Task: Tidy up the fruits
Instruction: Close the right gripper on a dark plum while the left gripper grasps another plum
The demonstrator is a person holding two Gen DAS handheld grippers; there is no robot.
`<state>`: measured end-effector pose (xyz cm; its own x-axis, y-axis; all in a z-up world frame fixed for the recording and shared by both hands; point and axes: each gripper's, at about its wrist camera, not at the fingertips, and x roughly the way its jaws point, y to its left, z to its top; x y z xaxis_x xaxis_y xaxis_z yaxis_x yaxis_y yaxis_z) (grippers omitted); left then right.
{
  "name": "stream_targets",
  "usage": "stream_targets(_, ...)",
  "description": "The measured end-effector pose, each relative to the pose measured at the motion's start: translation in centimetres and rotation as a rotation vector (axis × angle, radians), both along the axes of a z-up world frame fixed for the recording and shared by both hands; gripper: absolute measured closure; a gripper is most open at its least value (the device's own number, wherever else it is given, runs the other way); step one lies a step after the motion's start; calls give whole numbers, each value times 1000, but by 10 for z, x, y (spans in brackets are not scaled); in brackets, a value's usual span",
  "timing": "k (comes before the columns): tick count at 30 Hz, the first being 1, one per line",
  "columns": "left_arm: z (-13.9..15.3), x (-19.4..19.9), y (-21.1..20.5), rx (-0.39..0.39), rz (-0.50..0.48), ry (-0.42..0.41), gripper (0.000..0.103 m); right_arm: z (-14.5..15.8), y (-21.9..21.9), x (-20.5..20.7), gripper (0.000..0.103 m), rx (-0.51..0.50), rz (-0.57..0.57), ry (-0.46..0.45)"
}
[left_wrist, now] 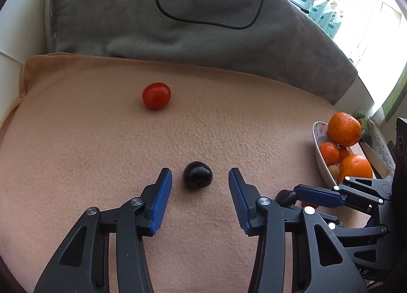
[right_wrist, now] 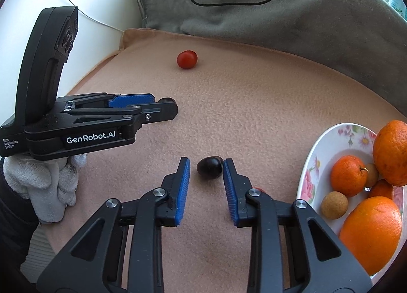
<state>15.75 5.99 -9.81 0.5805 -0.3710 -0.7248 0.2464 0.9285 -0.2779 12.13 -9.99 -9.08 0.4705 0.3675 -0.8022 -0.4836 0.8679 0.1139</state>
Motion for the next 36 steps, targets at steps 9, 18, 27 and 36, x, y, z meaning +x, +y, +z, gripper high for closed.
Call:
stream_targets(9,-3,3,0,13,10,19,64,-4,1,1,76,-20,3,-1)
stream_targets(18,-4,3,-2,27,14,17,80,-4,2,3,81,-25,4,-5)
stream_targets(27,-4,4,-4,50,18,-8,80,-2,1,2,82,-17,5,-11)
stream_targets(36,4,-7,0,37,24,-33,80,5,-1,-4,82,9,-3,-18)
